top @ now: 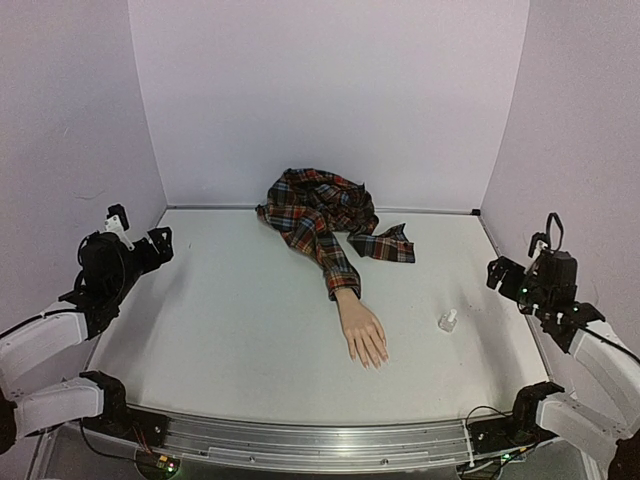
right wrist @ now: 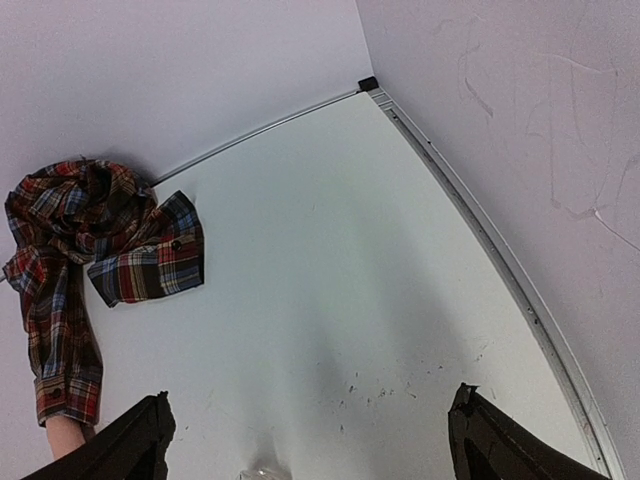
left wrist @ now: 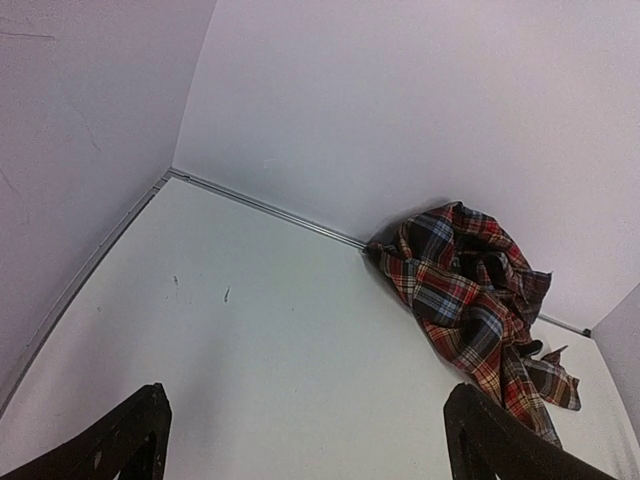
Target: Paint the nails
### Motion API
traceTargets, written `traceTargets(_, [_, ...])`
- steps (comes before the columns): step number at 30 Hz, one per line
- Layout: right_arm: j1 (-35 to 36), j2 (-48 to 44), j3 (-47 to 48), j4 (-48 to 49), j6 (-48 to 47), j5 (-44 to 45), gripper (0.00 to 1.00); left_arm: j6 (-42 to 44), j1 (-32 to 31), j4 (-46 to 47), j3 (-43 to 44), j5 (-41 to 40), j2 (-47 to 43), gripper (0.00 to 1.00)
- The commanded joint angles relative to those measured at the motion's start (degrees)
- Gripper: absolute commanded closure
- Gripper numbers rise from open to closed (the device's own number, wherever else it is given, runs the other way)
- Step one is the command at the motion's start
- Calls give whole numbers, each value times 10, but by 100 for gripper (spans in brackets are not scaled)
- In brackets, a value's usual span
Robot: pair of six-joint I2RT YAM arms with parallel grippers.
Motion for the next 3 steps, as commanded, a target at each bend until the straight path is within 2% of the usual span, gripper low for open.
traceTargets(1, [-2, 4, 2, 21, -7, 1, 2, -9, 2, 37, 4, 18, 7, 2])
traceTargets(3, [-1, 3, -2, 23, -6, 12, 2, -9, 2, 36, 5, 19, 9, 2])
